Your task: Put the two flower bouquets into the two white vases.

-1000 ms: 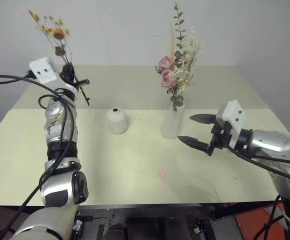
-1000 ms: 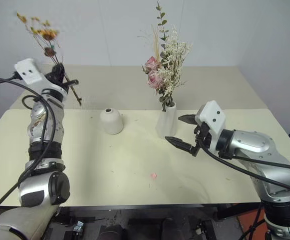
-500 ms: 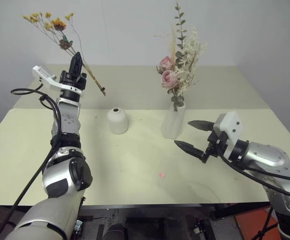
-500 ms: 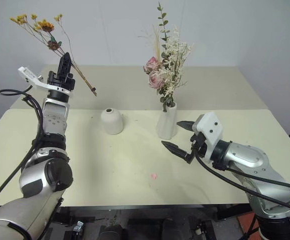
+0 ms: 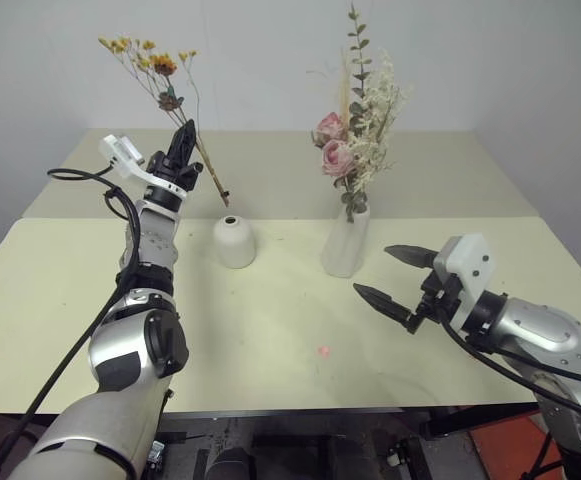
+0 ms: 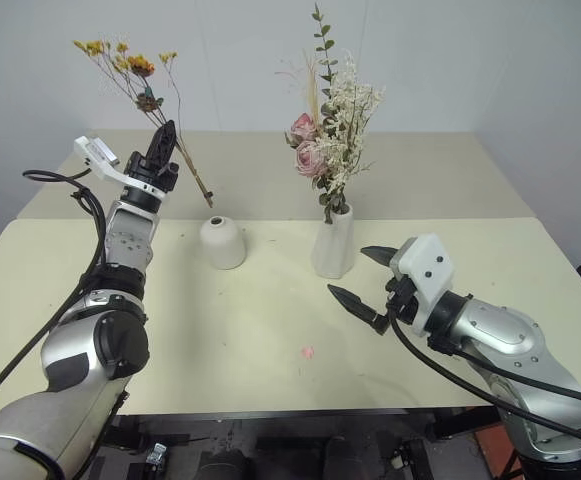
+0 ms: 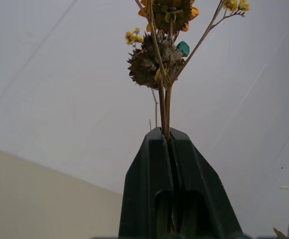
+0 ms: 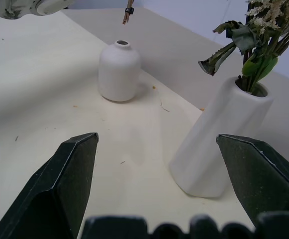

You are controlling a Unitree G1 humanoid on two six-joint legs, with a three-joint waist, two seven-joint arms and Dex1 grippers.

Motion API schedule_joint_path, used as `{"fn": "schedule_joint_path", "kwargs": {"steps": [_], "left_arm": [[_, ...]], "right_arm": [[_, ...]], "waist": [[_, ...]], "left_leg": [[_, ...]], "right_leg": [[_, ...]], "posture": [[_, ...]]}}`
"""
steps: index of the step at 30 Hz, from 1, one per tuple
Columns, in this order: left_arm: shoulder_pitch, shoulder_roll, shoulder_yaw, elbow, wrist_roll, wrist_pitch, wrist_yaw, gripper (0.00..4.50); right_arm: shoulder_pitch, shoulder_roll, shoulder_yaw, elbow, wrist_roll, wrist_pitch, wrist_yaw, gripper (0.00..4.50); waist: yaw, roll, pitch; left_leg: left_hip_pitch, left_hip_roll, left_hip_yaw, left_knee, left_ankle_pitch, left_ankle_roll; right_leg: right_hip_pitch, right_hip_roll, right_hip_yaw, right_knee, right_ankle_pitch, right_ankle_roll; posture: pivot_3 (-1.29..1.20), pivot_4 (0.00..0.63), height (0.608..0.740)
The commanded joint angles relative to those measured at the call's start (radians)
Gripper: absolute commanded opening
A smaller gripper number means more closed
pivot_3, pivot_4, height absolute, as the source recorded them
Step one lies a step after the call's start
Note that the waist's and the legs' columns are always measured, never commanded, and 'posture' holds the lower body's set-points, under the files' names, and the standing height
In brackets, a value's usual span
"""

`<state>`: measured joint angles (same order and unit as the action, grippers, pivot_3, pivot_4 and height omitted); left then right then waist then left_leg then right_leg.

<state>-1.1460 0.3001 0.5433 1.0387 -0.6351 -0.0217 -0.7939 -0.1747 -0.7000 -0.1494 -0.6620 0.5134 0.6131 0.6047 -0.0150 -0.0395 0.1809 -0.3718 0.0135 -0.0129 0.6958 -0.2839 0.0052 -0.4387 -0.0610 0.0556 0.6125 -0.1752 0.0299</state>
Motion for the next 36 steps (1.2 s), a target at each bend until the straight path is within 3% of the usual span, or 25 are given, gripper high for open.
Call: {"fn": "schedule_joint_path", "kwargs": {"steps": [1, 18, 32, 36], "left_arm": [[0.005, 0.012, -0.016, -0.01, 0.022, -0.029, -0.025, 0.04], [0.009, -0.004, -0.006, 0.079, 0.063, -0.102, -0.004, 0.04], [-0.033, -0.004, 0.073, 0.108, 0.007, -0.075, 0.04, 0.04], [-0.011, -0.013, 0.03, 0.099, 0.06, -0.118, 0.029, 0.04]], "right_arm": [[-0.019, -0.012, -0.022, -0.013, -0.009, -0.021, -0.002, 4.5], [-0.029, -0.005, -0.015, -0.021, -0.017, -0.018, -0.006, 4.5], [-0.027, -0.005, -0.02, -0.026, -0.015, -0.012, -0.017, 4.5], [-0.03, -0.003, -0.018, -0.021, -0.015, -0.015, -0.018, 4.5]], "waist": [[0.0, 0.0, 0.0], [0.001, 0.0, 0.0], [0.0, 0.0, 0.0], [0.001, 0.0, 0.0]], "left_leg": [[0.0, 0.0, 0.0, 0.0, 0.0, 0.0], [0.0, 0.0, 0.0, 0.0, 0.0, 0.0], [0.0, 0.0, 0.0, 0.0, 0.0, 0.0], [0.0, 0.0, 0.0, 0.0, 0.0, 0.0]], "right_leg": [[0.0, 0.0, 0.0, 0.0, 0.0, 0.0], [0.0, 0.0, 0.0, 0.0, 0.0, 0.0], [0.0, 0.0, 0.0, 0.0, 0.0, 0.0], [0.0, 0.0, 0.0, 0.0, 0.0, 0.0]], "posture": [[0.0, 0.15, 0.74], [0.0, 0.15, 0.74], [0.0, 0.15, 0.74], [0.0, 0.15, 0.74]]}}
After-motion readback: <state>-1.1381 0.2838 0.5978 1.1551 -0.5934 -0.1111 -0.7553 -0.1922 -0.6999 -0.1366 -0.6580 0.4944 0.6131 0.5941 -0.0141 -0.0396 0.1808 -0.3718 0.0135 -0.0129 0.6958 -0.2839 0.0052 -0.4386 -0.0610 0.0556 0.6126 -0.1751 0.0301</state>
